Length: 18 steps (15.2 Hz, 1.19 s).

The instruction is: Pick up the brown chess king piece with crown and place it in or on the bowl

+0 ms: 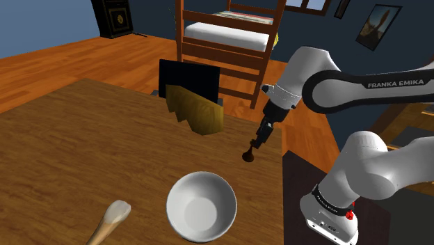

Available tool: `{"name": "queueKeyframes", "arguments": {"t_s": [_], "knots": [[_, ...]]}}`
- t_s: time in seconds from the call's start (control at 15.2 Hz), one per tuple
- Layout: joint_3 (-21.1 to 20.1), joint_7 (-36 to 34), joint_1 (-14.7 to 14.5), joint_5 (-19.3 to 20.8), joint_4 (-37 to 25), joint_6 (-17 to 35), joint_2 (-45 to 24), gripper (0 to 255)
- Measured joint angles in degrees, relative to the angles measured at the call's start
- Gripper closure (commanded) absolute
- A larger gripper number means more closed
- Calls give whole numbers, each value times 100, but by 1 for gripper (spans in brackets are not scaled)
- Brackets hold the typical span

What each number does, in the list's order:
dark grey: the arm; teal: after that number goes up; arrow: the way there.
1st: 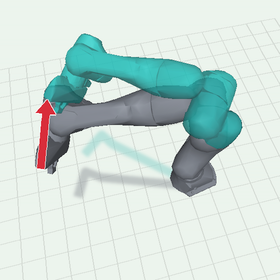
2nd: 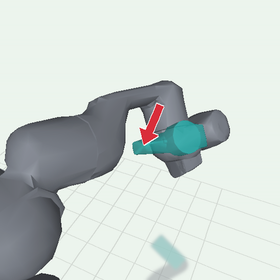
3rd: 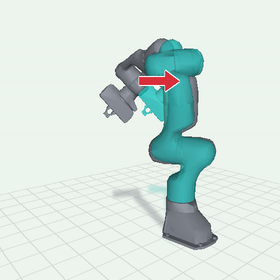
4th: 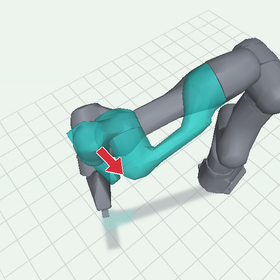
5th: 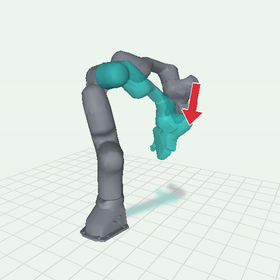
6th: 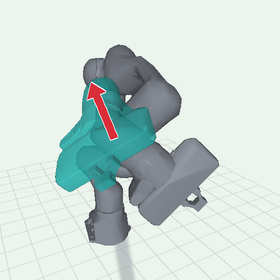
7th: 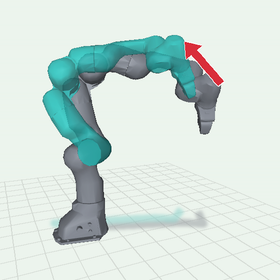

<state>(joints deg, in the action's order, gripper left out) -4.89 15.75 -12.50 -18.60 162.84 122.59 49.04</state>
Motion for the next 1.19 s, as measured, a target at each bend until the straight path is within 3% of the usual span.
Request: {"name": "queueKeyframes", "arguments": {"t_s": [0.33,0.73,0.79,1.19], "knots": [[-86,47,-101,-148,217,504,-271,0],[-106,48,-121,-176,256,585,-304,0],[-106,48,-121,-176,256,585,-304,255],[-104,48,-121,-176,250,587,-300,255]]}}
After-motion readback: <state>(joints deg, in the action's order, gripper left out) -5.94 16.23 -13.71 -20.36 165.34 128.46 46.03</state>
